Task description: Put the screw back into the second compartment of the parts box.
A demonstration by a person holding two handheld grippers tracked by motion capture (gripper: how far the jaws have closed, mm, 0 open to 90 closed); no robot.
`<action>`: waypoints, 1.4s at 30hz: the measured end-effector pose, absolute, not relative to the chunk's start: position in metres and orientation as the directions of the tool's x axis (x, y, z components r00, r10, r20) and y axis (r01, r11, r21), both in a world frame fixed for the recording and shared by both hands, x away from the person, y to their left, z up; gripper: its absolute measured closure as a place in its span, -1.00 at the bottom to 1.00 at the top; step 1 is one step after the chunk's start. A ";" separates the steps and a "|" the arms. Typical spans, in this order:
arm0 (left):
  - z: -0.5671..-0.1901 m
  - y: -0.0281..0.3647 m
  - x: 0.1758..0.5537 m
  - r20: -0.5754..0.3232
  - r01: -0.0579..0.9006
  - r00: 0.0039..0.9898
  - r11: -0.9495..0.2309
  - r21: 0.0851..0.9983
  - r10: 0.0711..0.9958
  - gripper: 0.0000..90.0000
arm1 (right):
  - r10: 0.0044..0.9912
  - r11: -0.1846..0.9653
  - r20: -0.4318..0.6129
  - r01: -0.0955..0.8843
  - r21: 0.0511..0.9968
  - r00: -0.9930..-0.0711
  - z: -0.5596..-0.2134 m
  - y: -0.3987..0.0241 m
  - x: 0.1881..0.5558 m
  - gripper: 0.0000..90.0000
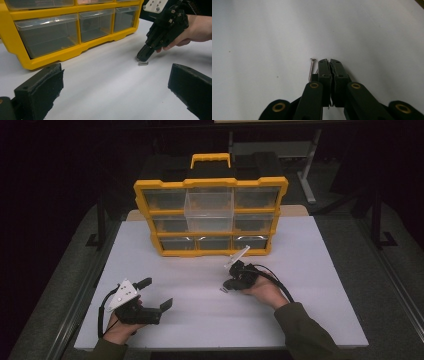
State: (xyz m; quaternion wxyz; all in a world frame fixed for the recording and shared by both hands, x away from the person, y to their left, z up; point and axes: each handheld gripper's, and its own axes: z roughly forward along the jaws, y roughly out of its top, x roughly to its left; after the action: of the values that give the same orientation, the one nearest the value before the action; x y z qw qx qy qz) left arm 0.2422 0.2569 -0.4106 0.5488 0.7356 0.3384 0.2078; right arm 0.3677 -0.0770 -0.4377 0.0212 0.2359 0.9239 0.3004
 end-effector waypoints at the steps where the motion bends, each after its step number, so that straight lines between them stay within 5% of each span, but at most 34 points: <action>1: -0.411 0.257 0.242 -0.062 0.266 0.686 -0.172 0.948 0.725 -1.00 | 0.445 0.710 0.099 0.419 0.566 -0.890 -0.438 -0.077 0.367 0.93; 42: -0.410 0.253 0.242 -0.040 0.242 0.711 -0.192 0.951 0.702 -1.00 | 0.454 0.672 0.118 0.427 0.606 -0.883 -0.400 -0.112 0.365 0.93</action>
State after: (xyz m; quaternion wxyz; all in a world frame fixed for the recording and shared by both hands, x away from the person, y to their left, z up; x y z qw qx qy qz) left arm 0.2421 0.2532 -0.4104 0.5508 0.7432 0.3176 0.2084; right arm 0.3654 -0.1124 -0.3996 0.0213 0.2410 0.9140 0.3258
